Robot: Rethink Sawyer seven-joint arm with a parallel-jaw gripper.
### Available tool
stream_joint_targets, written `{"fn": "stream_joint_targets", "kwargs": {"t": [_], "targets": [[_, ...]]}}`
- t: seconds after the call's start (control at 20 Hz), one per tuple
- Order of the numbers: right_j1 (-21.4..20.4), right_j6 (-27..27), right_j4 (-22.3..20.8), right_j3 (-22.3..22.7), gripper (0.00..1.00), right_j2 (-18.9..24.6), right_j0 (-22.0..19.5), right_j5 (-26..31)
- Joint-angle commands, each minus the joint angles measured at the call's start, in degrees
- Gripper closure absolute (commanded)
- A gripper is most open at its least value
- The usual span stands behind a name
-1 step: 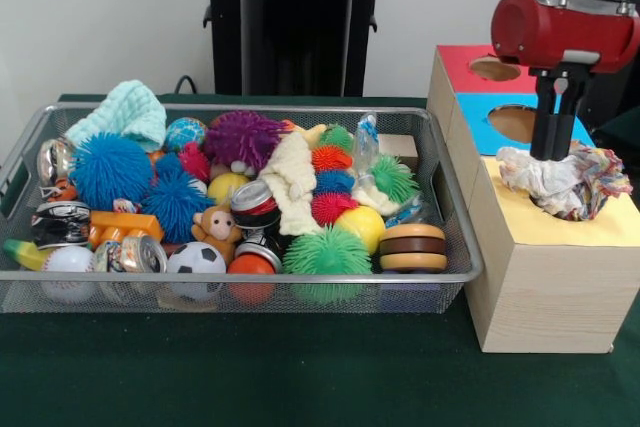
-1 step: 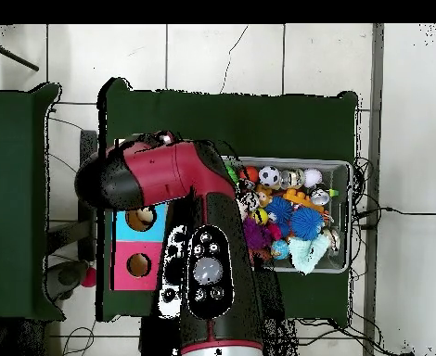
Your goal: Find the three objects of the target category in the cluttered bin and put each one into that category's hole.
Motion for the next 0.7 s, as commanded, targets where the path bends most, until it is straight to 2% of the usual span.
{"fn": "stream_joint_targets", "kwargs": {"t": [0.05, 0.45, 0.7], "targets": [[3.3, 1.0, -1.7, 5.3, 1.0, 2.0, -0.8, 6.0], [2.4, 6.3, 5.0, 8.9, 1.0, 3.0, -1.3, 11.0], [2.0, 7.9, 7.7, 10.6, 1.0, 3.0, -1.3, 10.1]]}}
